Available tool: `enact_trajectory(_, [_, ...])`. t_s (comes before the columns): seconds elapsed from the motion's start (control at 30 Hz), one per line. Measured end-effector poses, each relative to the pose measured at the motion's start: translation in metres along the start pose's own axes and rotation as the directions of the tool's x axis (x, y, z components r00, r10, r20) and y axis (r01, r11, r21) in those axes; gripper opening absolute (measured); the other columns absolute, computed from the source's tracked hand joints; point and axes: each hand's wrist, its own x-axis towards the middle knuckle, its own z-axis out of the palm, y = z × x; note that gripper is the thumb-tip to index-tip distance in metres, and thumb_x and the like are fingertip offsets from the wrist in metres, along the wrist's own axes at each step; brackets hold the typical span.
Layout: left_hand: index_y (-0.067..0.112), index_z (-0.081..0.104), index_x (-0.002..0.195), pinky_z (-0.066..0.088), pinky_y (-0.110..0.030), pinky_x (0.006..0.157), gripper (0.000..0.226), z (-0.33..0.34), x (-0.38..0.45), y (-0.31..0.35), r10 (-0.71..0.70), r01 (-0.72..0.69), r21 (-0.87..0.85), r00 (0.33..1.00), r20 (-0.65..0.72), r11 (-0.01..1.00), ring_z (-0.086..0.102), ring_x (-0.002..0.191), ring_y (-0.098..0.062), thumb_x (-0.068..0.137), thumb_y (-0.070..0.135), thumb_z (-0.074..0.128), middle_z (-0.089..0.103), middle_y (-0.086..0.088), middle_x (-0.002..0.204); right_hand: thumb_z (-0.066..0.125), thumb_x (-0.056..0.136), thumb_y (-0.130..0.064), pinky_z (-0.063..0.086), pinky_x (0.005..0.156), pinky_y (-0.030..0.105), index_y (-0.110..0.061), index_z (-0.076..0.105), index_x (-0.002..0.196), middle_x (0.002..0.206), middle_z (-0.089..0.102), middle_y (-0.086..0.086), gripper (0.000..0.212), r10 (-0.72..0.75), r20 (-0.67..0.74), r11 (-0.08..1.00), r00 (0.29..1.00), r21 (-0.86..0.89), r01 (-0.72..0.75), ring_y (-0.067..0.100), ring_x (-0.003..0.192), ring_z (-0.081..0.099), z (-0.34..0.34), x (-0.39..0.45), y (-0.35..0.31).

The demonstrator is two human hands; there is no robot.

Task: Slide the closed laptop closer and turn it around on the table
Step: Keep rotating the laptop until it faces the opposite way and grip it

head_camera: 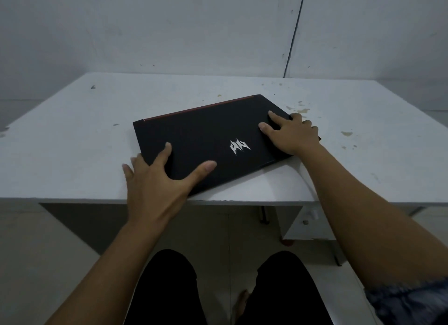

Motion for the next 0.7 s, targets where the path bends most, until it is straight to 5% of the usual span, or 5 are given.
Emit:
enact_trajectory(0.13, [0.037, 0.041, 0.156, 0.002, -0.049, 0.127, 0.113, -0.003, 0.004, -0.007, 0.062, -0.060, 0.047, 0.998, -0.029, 0.997, 0.019, 0.156, -0.034, 0.065, 0.104, 0.035, 0.036, -0.020, 0.162, 0.021, 0.087, -0.084, 0.020, 0.113, 0.053, -0.053, 0.021, 0.156, 0.163, 0.023, 0.013, 0.075, 0.029, -0.007, 0.999, 1.000, 0.019, -0.028, 0.044, 0.143, 0.025, 0.003, -0.013, 0.001])
enact_trajectory(0.33, [0.040, 0.056, 0.145, 0.017, -0.053, 0.124, 0.085, -0.023, 0.031, -0.028, 0.147, -0.147, -0.028, 0.989, -0.004, 0.989, 0.046, 0.139, -0.025, 0.075, 0.089, 0.054, 0.055, -0.003, 0.147, 0.017, 0.092, -0.078, 0.018, 0.112, 0.056, -0.045, 0.021, 0.159, 0.159, 0.026, 0.019, 0.075, 0.130, -0.089, 0.991, 0.987, 0.025, -0.129, 0.048, 0.139, 0.028, 0.012, -0.049, -0.010])
enact_trajectory(0.53, [0.050, 0.058, 0.141, 0.036, -0.048, 0.117, 0.075, -0.036, 0.055, -0.042, 0.182, -0.178, -0.071, 0.981, 0.064, 0.981, 0.051, 0.135, -0.021, 0.074, 0.085, 0.060, 0.059, 0.004, 0.145, 0.022, 0.094, -0.076, 0.016, 0.112, 0.057, -0.041, 0.023, 0.159, 0.156, 0.026, 0.021, 0.074, 0.206, -0.112, 0.978, 0.972, 0.053, -0.202, 0.048, 0.136, 0.029, 0.015, -0.078, -0.020])
enact_trajectory(0.7, [0.048, 0.057, 0.142, 0.037, -0.050, 0.115, 0.078, -0.037, 0.052, -0.047, 0.158, -0.154, -0.095, 0.987, 0.033, 0.983, 0.046, 0.141, -0.026, 0.074, 0.087, 0.058, 0.057, 0.002, 0.149, 0.038, 0.083, -0.085, 0.032, 0.109, 0.048, -0.045, 0.036, 0.154, 0.152, 0.034, 0.014, 0.081, 0.097, -0.102, 0.977, 0.990, 0.201, -0.075, 0.037, 0.136, 0.040, 0.005, -0.085, 0.006])
